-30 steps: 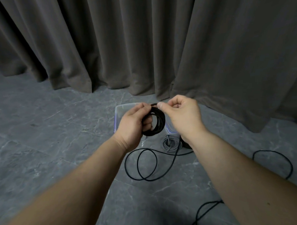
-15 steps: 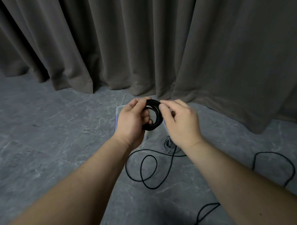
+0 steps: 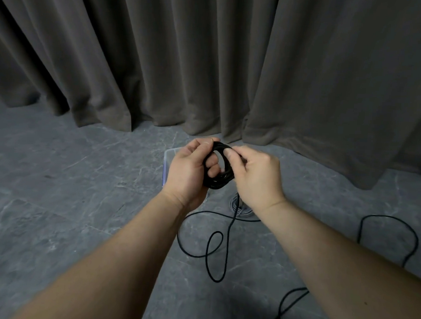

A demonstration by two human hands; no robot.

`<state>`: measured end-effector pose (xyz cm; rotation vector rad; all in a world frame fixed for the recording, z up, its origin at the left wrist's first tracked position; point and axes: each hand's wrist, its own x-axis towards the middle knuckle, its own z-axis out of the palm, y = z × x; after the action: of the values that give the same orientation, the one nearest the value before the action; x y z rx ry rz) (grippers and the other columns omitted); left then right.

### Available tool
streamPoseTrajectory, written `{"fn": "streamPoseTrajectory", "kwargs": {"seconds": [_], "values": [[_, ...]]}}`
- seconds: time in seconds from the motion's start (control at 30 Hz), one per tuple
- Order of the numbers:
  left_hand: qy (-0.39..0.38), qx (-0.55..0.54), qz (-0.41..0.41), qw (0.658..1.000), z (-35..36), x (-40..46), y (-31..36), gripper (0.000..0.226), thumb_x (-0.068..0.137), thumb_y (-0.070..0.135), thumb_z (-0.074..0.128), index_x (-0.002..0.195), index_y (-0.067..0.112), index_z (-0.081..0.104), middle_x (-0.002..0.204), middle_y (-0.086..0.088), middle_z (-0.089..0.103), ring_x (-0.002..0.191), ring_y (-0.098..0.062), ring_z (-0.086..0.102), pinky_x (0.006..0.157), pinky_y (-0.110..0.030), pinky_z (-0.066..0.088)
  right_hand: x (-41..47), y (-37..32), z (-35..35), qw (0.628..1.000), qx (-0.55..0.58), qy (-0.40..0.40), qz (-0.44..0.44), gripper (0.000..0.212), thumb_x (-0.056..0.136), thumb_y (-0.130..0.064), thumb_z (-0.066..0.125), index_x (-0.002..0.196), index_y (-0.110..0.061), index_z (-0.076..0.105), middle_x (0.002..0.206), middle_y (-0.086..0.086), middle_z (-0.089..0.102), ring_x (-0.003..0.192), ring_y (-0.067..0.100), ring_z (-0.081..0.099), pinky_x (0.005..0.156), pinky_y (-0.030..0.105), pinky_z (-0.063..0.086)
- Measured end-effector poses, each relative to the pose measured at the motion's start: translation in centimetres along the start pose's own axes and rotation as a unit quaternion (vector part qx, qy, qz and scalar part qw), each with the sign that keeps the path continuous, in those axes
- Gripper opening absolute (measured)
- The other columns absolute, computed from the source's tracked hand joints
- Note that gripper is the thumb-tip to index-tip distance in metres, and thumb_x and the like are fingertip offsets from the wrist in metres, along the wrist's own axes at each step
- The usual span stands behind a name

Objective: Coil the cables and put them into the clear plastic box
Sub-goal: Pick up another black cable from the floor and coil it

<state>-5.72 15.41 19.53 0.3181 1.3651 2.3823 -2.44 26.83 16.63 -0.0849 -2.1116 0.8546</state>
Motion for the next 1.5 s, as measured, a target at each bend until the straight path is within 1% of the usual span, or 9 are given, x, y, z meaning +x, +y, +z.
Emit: {"fn": "streamPoseTrajectory", "kwargs": {"seconds": [0.23, 0.37, 0.67, 0.83, 1.03, 1.23, 1.33, 1.43, 1.5], "values": [[0.055, -0.047, 0.013, 0.997, 0.0, 0.4, 0.6, 0.024, 0.102, 0.019, 0.037, 0.09, 0.009, 0.055, 0.042, 0.008, 0.033, 0.036, -0.005, 0.027, 0.044, -0.02, 0.032, -0.4, -1.5, 0.5, 0.973, 0.055, -0.191, 0.119, 0.045, 0.101, -0.023, 0.042, 0.145, -0.027, 0.039, 0.088, -0.004, 0.06, 0.083, 0.014, 0.055, 0.071, 0.019, 0.045], [0.056, -0.019, 0.024, 0.998, -0.3, 0.7, 0.5, 0.024, 0.102, 0.015, 0.037, 0.091, 0.008, 0.057, 0.043, 0.008, 0.036, 0.037, -0.005, 0.03, 0.047, -0.02, 0.033, -0.3, -1.8, 1.0, 0.967, 0.154, -0.122, 0.163, 0.036, 0.098, -0.016, 0.047, 0.13, -0.027, 0.058, 0.095, 0.006, 0.069, 0.083, 0.022, 0.064, 0.08, 0.046, 0.054], [0.045, -0.023, -0.04, 0.998, -0.4, 0.6, -1.1, 0.024, 0.104, 0.026, 0.039, 0.091, 0.011, 0.052, 0.057, 0.0, 0.041, 0.049, -0.009, 0.042, 0.063, -0.028, 0.038, -0.2, -0.9, 1.0, 0.99, 0.071, 0.003, 0.119, 0.027, 0.094, -0.008, 0.052, 0.116, -0.01, 0.068, 0.091, 0.001, 0.061, 0.082, 0.0, 0.051, 0.074, 0.001, 0.035], [0.029, 0.002, -0.086, 0.996, -0.5, 0.6, -0.7, 0.033, 0.102, 0.036, 0.042, 0.084, 0.012, 0.055, 0.051, 0.004, 0.041, 0.053, -0.01, 0.049, 0.07, -0.03, 0.044, 0.1, -0.8, 0.8, 0.984, 0.103, 0.019, 0.141, 0.023, 0.092, -0.014, 0.058, 0.111, -0.014, 0.072, 0.093, 0.0, 0.069, 0.088, 0.013, 0.064, 0.083, 0.022, 0.048], [0.025, 0.054, 0.0, 0.998, -0.8, 0.8, -0.2, 0.027, 0.104, 0.024, 0.038, 0.083, 0.01, 0.047, 0.045, 0.008, 0.029, 0.042, -0.006, 0.025, 0.052, -0.024, 0.019, -0.2, -1.1, 1.0, 0.98, 0.13, -0.057, 0.141, 0.024, 0.095, -0.017, 0.054, 0.115, -0.019, 0.066, 0.093, -0.002, 0.071, 0.089, 0.014, 0.065, 0.086, 0.037, 0.051], [0.036, 0.193, 0.106, 0.975, -1.0, 0.4, -0.4, 0.02, 0.104, 0.019, 0.04, 0.088, 0.011, 0.049, 0.047, 0.014, 0.035, 0.043, -0.002, 0.03, 0.045, -0.018, 0.028, -0.7, -1.0, 0.8, 0.995, 0.073, -0.056, 0.038, 0.038, 0.096, -0.016, 0.046, 0.132, -0.019, 0.057, 0.096, 0.006, 0.069, 0.088, 0.019, 0.062, 0.081, 0.03, 0.047], [0.033, 0.299, 0.16, 0.94, -1.2, 0.3, -0.5, 0.023, 0.096, 0.033, 0.05, 0.113, 0.017, 0.053, 0.053, 0.016, 0.048, 0.05, -0.001, 0.043, 0.057, -0.02, 0.037, -0.3, -1.0, 0.9, 0.991, 0.091, -0.058, 0.081, 0.034, 0.097, -0.015, 0.047, 0.127, -0.018, 0.061, 0.096, 0.003, 0.07, 0.088, 0.018, 0.063, 0.082, 0.036, 0.051], [0.007, 0.33, 0.188, 0.925, -1.0, 0.2, -0.4, 0.022, 0.094, 0.026, 0.052, 0.114, 0.019, 0.058, 0.061, 0.018, 0.054, 0.057, 0.0, 0.049, 0.064, -0.02, 0.041, 0.1, -1.2, 0.6, 0.977, 0.156, -0.059, 0.133, 0.032, 0.096, -0.019, 0.047, 0.122, -0.026, 0.064, 0.081, -0.001, 0.066, 0.077, 0.021, 0.063, 0.069, 0.043, 0.057], [0.027, 0.31, 0.188, 0.932, -0.6, 0.2, -0.3, 0.015, 0.099, 0.014, 0.049, 0.109, 0.016, 0.061, 0.057, 0.017, 0.053, 0.053, -0.001, 0.045, 0.057, -0.021, 0.041, 0.3, -1.4, 0.3, 0.963, 0.198, -0.084, 0.163, 0.032, 0.097, -0.015, 0.048, 0.122, -0.03, 0.064, 0.078, 0.004, 0.063, 0.069, 0.021, 0.062, 0.057, 0.033, 0.057]]}}
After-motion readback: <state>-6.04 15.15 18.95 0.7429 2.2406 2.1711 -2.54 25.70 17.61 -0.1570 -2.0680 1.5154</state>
